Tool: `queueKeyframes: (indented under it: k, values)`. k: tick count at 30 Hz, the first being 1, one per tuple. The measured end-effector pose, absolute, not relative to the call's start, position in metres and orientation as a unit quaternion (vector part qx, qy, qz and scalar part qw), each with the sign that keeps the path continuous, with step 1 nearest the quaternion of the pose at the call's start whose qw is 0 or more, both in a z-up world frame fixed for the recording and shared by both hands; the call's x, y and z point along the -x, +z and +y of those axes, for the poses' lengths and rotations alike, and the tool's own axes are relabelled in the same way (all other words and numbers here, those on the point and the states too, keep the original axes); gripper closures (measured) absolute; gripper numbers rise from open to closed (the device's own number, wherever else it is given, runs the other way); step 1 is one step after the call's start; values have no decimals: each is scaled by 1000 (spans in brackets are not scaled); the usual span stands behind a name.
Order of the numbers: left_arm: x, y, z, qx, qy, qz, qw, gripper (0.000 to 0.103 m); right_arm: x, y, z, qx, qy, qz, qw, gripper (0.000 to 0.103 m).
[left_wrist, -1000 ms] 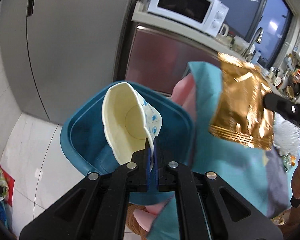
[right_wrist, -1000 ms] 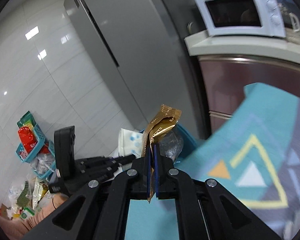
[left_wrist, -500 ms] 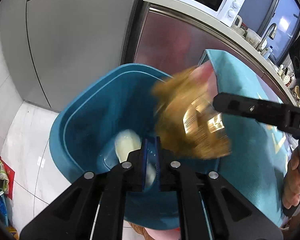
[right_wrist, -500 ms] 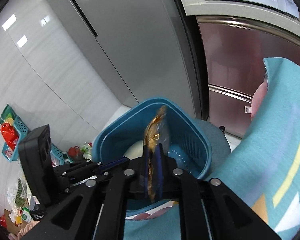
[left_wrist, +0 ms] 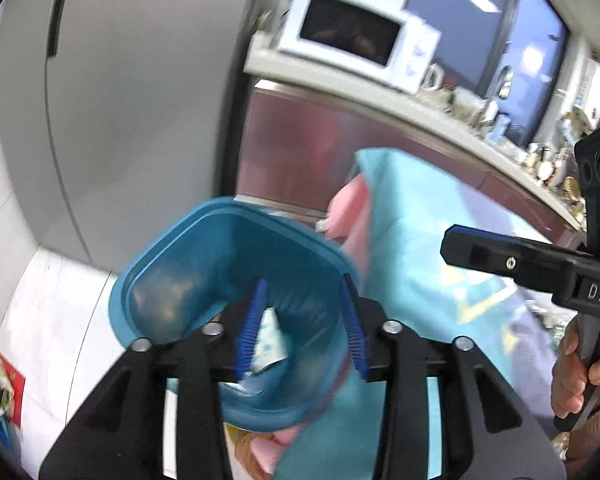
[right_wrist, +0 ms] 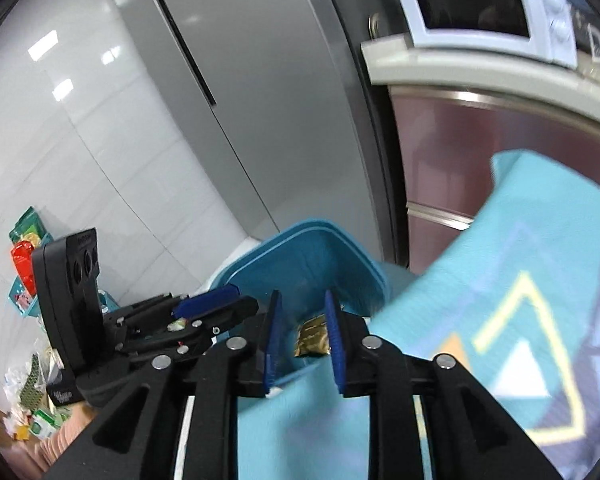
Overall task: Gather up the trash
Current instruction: 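Open both tools to drop the cup and wrapper into the teal bin, then grasp the white foam net with left tool while right tool grasps another net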
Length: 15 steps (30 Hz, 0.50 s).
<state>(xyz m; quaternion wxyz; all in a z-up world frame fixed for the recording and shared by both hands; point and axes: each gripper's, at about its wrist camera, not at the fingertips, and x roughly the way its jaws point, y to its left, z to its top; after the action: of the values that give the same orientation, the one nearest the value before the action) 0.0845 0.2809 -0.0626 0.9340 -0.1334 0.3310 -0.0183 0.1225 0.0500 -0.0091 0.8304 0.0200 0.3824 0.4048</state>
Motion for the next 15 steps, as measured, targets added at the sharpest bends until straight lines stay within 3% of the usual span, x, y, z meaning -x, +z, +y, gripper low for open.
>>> queueKeyframes:
  k: [5, 9, 15]
  values:
    - [-73, -34, 230, 118, -81, 301, 943, 51, -95, 18, -10, -35, 387, 341, 856, 75]
    - [-62, -21, 185, 105, -140, 290, 941, 45, -78, 27, -64, -55, 358, 319, 876, 70]
    - [-59, -14, 104, 70, -221, 292, 928, 41, -61, 27, -138, -85, 291, 303, 903, 69]
